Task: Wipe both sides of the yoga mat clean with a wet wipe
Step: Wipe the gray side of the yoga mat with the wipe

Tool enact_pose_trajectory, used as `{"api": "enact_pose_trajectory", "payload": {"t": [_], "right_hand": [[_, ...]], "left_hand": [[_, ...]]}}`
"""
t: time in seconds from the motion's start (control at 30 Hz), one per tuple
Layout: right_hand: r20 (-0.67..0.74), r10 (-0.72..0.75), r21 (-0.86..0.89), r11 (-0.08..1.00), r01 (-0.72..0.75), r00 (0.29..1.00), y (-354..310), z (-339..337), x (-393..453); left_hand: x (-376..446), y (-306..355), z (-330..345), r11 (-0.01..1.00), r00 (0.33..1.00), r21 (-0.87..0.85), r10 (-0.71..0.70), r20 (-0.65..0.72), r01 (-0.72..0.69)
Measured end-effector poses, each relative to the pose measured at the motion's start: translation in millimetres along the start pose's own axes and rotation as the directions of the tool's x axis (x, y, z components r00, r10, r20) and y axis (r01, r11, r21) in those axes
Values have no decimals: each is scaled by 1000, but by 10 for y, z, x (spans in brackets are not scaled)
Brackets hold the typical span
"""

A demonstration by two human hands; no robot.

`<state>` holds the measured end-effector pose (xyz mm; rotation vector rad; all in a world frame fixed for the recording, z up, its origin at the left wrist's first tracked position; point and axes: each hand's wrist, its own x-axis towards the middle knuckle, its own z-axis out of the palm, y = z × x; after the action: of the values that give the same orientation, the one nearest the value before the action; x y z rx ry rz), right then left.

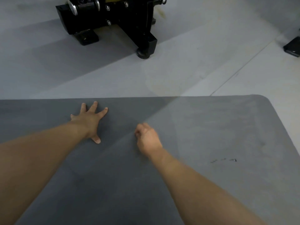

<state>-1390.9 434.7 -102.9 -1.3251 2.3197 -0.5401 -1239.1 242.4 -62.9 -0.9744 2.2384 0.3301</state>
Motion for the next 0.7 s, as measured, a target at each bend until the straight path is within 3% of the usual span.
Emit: {"api": "enact_pose_trajectory", "payload": {"t": [0.1, 0.2, 0.33, 0.47, 0.7], "right_hand": [[147, 4, 11, 1000, -5, 989, -164, 85, -319], [202, 45, -14, 999, -43, 978, -264, -53, -447], [141, 141, 1, 990, -143, 980, -429, -317, -606], [154, 211, -8, 977, -213, 965, -719, -603, -887], [60, 278, -132, 954, -269, 959, -1363, -1413, -1404]], "left_hand": [[-253, 176, 103, 988, 983, 112, 125, -135, -110], [-567, 356, 271, 969, 945, 75, 245, -214, -235], [-920, 482, 380, 930, 920, -171, 269, -285, -325], [-1249, 531, 369, 721, 931, -601, 183, -316, -346], [-1826, 734, 59, 510, 875, -714, 334, -350, -480]]}}
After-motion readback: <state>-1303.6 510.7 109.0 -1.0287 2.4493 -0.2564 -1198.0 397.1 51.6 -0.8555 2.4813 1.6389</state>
